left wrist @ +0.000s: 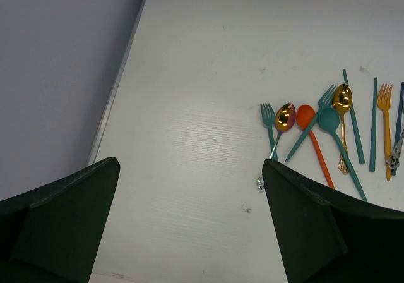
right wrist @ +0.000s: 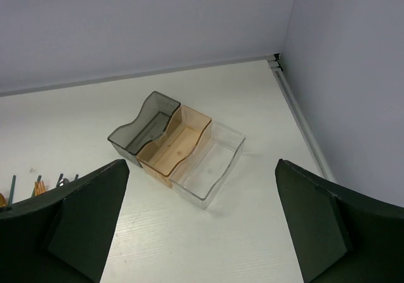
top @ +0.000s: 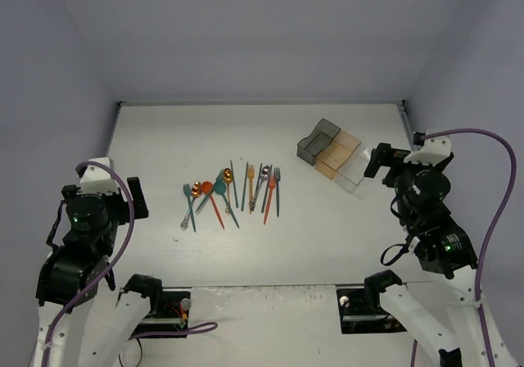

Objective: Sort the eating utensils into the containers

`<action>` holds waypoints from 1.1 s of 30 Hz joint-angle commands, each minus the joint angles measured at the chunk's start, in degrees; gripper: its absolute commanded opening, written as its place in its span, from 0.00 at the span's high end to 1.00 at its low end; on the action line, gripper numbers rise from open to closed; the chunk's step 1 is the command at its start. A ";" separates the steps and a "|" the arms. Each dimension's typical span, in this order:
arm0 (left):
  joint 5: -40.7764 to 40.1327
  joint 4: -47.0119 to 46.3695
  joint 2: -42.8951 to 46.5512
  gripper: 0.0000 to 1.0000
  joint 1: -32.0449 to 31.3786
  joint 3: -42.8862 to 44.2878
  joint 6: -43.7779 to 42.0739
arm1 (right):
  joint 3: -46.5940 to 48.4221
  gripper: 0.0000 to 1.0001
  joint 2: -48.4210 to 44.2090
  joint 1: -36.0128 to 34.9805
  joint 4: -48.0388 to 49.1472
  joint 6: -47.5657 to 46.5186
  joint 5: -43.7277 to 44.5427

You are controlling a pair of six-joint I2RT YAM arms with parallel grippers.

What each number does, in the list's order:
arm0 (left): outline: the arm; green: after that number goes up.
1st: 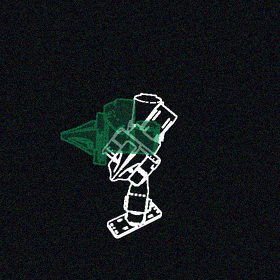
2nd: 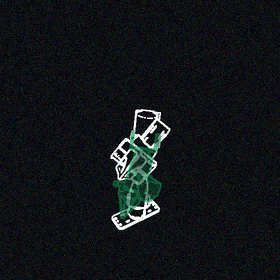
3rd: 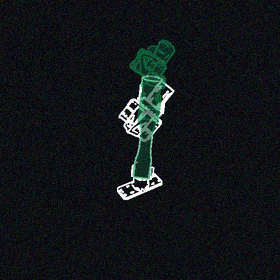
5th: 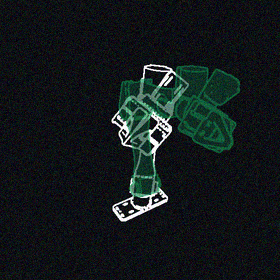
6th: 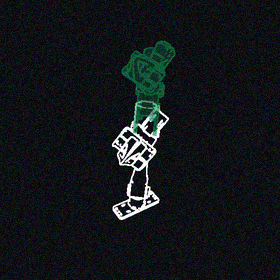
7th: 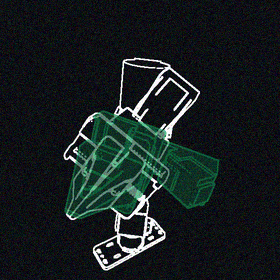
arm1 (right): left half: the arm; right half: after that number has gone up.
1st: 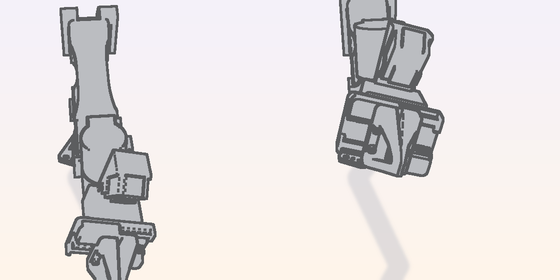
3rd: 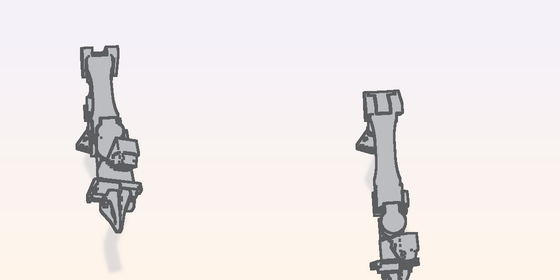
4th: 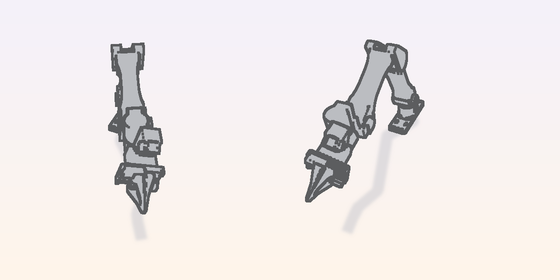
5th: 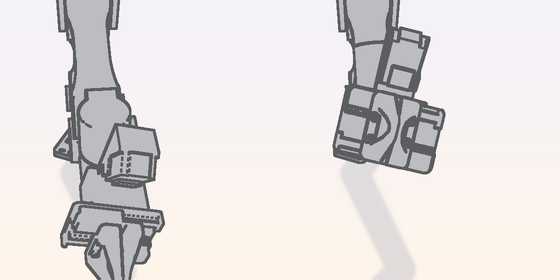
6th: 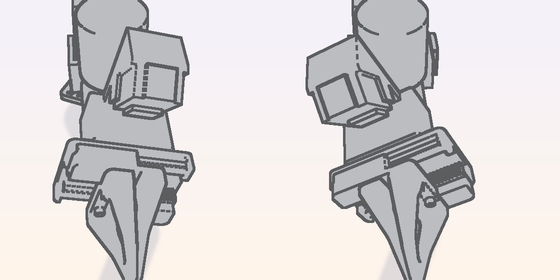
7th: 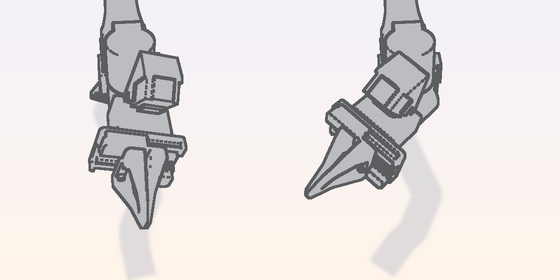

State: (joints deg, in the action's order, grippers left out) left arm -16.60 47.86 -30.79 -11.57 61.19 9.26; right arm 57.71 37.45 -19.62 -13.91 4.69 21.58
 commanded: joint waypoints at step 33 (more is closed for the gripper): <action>-5.07 -10.46 -1.86 0.05 -0.34 -11.78 3.84 | 13.96 0.15 60.51 -22.50 -2.69 31.40 -5.55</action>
State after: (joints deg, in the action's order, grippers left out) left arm -21.95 43.81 -31.99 -11.64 49.17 12.37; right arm 68.21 94.24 -41.51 -17.99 28.99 13.35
